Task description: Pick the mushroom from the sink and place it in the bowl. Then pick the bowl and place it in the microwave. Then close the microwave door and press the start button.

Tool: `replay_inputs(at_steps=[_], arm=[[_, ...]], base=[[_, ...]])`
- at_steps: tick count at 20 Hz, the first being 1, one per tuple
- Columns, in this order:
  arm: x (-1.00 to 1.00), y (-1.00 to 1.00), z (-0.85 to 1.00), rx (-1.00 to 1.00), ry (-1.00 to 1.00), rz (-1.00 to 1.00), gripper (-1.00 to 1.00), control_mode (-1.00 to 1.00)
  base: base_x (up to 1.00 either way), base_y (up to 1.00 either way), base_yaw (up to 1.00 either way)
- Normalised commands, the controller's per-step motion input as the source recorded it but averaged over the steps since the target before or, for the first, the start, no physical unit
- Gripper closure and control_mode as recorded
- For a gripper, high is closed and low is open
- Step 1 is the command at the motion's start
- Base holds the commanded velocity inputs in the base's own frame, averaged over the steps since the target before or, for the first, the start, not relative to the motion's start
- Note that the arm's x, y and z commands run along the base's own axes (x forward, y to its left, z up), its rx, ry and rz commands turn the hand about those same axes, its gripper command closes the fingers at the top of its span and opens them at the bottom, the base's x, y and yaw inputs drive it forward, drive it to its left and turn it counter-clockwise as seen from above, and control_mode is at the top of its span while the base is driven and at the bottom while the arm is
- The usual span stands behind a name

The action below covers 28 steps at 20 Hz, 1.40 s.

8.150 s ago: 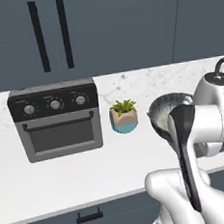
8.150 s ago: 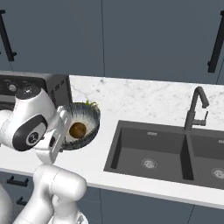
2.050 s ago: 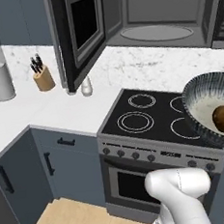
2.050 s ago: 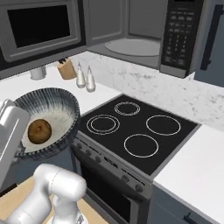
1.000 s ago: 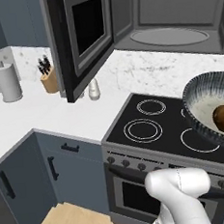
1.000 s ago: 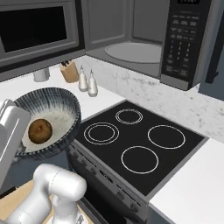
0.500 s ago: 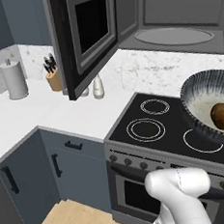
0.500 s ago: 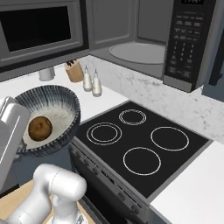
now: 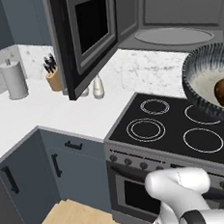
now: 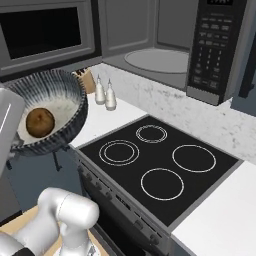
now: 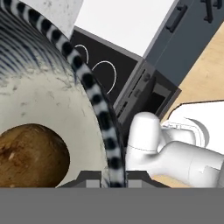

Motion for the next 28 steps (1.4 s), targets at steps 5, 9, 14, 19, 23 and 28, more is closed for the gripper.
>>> replay_inputs(at_steps=[5, 9, 14, 19, 23, 28], arm=[[0.37, -0.03, 0.18, 0.0, -0.1, 0.0, 1.0, -1.0], [0.37, -0.02, 0.13, 0.0, -0.08, 0.0, 1.0, -1.0], [0.35, -0.09, 0.18, 0.0, 0.0, 0.0, 1.0, -1.0], [0.12, -0.04, 0.16, 0.0, -0.03, -0.08, 1.0, -1.0], [0.32, -0.16, 0.13, 0.0, 0.0, -0.11, 1.0, -1.0], [0.39, -0.28, 0.07, 0.0, -0.01, -0.07, 1.0, -1.0]], base=[[0.0, 0.0, 0.0], [0.0, 0.0, 0.0], [0.0, 0.0, 0.0], [0.0, 0.0, 0.0], [0.0, 0.0, 0.0], [0.0, 0.0, 0.0]])
